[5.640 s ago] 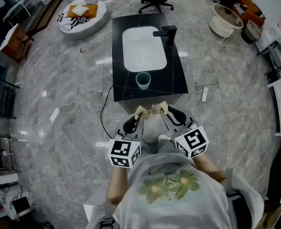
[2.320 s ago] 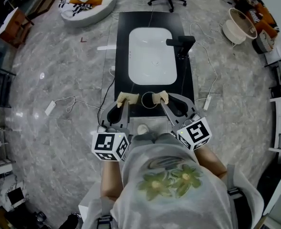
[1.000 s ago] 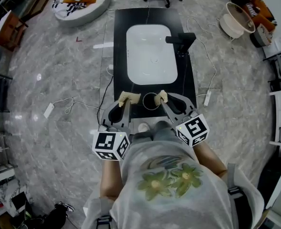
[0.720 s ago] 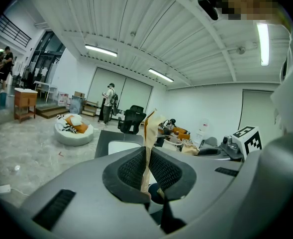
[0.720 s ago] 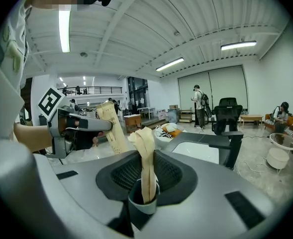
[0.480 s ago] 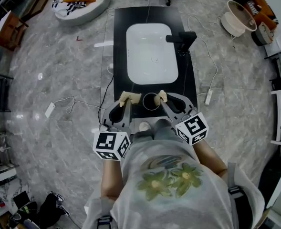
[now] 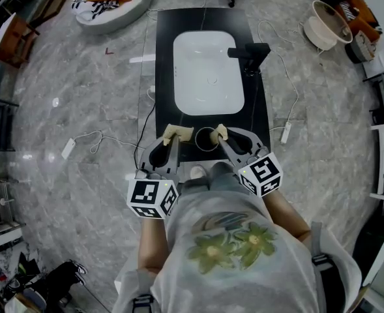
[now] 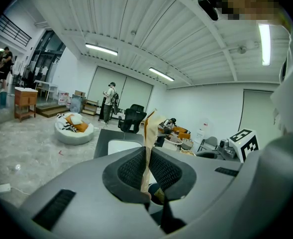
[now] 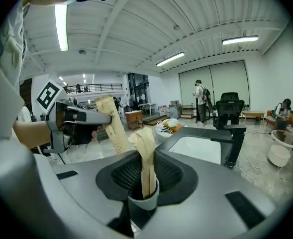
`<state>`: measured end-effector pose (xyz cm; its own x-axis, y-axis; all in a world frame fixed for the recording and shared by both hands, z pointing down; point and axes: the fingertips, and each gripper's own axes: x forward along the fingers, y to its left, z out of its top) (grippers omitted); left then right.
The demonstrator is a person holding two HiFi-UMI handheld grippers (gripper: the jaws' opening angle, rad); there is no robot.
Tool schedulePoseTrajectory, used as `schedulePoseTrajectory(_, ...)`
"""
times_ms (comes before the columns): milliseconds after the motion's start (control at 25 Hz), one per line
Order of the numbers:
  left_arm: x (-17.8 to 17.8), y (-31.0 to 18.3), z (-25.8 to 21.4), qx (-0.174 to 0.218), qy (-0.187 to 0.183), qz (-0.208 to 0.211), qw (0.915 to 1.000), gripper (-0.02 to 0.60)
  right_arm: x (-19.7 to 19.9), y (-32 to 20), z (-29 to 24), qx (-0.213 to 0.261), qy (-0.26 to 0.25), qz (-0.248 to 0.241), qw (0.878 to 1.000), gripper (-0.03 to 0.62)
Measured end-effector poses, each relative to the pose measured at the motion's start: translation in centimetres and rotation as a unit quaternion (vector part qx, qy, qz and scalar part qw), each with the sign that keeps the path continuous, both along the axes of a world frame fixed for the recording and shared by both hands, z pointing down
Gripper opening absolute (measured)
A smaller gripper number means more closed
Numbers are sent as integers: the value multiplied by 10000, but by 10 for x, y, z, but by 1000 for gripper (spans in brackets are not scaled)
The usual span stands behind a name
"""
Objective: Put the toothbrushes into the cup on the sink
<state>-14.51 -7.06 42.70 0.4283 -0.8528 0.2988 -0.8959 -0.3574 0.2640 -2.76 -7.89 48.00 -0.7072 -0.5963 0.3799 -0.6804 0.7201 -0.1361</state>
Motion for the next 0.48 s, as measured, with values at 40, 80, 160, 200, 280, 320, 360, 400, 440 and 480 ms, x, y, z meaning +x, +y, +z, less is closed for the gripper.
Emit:
schedulePoseTrajectory(40,0,0,0,-4,-3,-5,10000,35,0,0,1,-14,4,-7,10000,89)
schedulePoseTrajectory(80,0,0,1,-7,-8,-11,10000,34,0,0,3,-26,9,-16,10000,89)
schedulePoseTrajectory(160,-1,0,1,-15,-18,-19,10000,34,-2,0,5,-47,20,-38,10000,89)
schedulePoseTrajectory(200,-1,0,1,-21,-20,-20,10000,34,-2,0,7,-59,26,-48,10000,89)
schedulePoseTrajectory(280,-1,-1,2,-38,-25,-27,10000,34,-2,-1,9,-83,38,-60,9999,89)
schedulePoseTrajectory(320,0,-1,2,-47,-29,-32,10000,34,-2,-1,11,-95,46,-64,9999,89)
schedulePoseTrajectory(360,0,-2,3,-56,-33,-36,10000,34,-1,-2,13,-106,54,-66,9999,89)
schedulePoseTrajectory(400,0,-2,4,-65,-35,-40,10000,34,-1,-2,15,-118,63,-68,9999,89)
schedulePoseTrajectory(440,0,-3,5,-73,-37,-43,10000,34,-1,-3,17,-130,75,-69,9999,89)
schedulePoseTrajectory(480,-1,-3,6,-79,-38,-44,10000,34,-1,-3,19,-144,90,-68,9998,89)
